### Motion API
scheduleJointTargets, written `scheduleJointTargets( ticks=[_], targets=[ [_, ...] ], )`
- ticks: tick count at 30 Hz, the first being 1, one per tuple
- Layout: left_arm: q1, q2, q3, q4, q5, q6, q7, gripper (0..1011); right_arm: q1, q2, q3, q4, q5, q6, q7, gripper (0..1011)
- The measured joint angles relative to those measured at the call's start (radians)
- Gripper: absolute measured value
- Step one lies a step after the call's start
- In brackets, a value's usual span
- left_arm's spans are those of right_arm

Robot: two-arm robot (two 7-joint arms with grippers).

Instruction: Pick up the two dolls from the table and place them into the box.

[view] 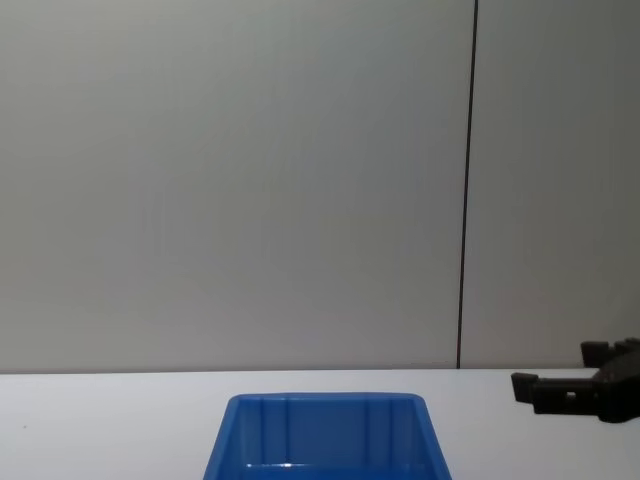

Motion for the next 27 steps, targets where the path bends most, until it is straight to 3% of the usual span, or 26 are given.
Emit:
scheduleJointTargets(
  ticks=[9,14,27],
  targets=[
    [-0.029,-0.013,-0.009,0.058,0.015,-0.007,-0.048,762,0.0,0.0,0.0,0.0,0.0,0.0,0.0,1001],
    [-0.043,-0.018,-0.015,0.085,0.022,-0.013,-0.071,594,0.0,0.0,0.0,0.0,0.0,0.0,0.0,1001],
    [-0.059,-0.019,-0.031,0.091,0.039,-0.019,-0.098,495,0.0,0.0,0.0,0.0,0.0,0.0,0.0,1001]
  ],
)
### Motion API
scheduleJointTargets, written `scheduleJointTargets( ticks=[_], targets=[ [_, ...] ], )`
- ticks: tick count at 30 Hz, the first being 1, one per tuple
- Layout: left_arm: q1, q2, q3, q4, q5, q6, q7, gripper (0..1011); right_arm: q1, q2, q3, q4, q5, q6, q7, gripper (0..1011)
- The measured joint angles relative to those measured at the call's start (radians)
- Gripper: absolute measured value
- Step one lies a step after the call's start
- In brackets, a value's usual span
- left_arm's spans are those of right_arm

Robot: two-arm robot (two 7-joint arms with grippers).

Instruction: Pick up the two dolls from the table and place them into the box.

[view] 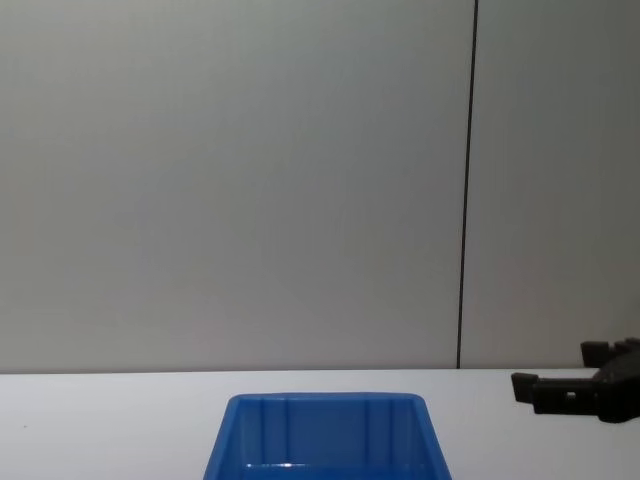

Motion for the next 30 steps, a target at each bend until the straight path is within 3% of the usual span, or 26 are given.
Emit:
scheduleJointTargets(
  ticks=[13,23,25,30],
  targets=[
    [-0.034,0.004,-0.023,-0.091,0.055,-0.01,-0.011,413,0.0,0.0,0.0,0.0,0.0,0.0,0.0,1001],
    [-0.104,-0.053,-0.01,-0.124,0.11,-0.028,-0.052,349,0.0,0.0,0.0,0.0,0.0,0.0,0.0,1001],
    [-0.124,-0.074,-0.001,-0.122,0.122,-0.034,-0.066,371,0.0,0.0,0.0,0.0,0.0,0.0,0.0,1001],
    [-0.166,-0.122,0.02,-0.106,0.142,-0.049,-0.097,566,0.0,0.0,0.0,0.0,0.0,0.0,0.0,1001]
  ],
)
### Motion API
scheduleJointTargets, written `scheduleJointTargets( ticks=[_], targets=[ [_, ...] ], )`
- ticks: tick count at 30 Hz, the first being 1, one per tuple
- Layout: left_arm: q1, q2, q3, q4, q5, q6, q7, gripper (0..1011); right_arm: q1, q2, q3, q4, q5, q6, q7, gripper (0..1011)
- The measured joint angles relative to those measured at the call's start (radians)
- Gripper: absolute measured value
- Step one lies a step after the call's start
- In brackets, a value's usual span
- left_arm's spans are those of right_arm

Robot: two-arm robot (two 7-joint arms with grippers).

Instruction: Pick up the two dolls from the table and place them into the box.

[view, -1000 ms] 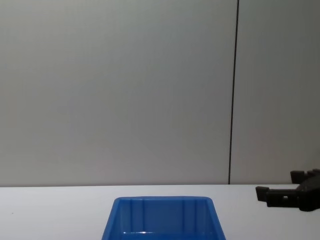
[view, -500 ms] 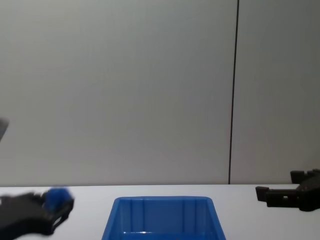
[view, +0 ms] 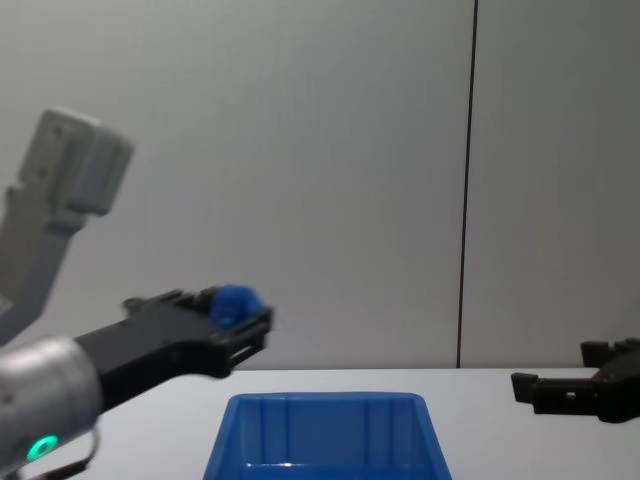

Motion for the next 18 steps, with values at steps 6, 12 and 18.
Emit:
scheduleJointTargets(
  ticks=[6,12,18],
  targets=[
    [-0.031,-0.037,0.016,0.009,0.015,-0.011,-0.02,769,0.0,0.0,0.0,0.0,0.0,0.0,0.0,1001],
    [-0.039,-0.049,0.022,0.001,0.022,-0.007,-0.026,907,0.0,0.0,0.0,0.0,0.0,0.0,0.0,1001],
    [-0.042,-0.055,0.025,-0.01,0.025,0.001,-0.029,1001,0.0,0.0,0.0,0.0,0.0,0.0,0.0,1001]
  ],
)
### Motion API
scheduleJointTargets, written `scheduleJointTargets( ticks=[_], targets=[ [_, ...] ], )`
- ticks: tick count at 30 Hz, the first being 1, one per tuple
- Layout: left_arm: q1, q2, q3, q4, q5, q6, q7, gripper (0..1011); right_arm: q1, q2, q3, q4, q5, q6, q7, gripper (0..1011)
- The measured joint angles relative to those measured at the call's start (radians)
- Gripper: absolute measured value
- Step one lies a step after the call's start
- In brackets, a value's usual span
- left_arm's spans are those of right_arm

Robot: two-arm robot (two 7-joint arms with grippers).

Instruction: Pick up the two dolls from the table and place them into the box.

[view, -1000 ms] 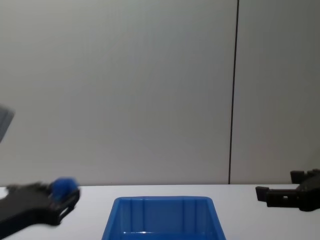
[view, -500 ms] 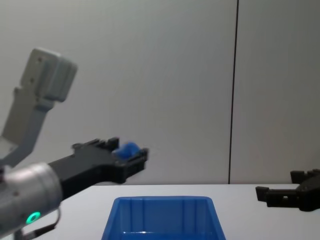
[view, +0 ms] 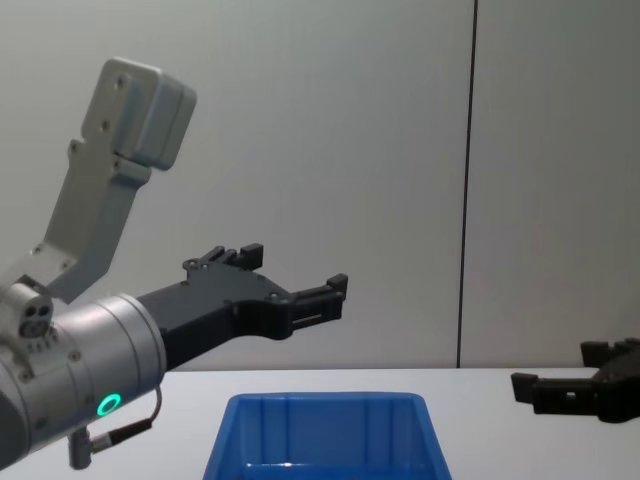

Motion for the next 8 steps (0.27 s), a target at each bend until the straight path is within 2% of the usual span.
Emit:
scheduleJointTargets(
  ticks=[8],
  targets=[
    [-0.002,-0.004,0.002,-0.008,0.002,0.005,-0.002,1001,0.0,0.0,0.0,0.0,0.0,0.0,0.0,1001]
  ],
)
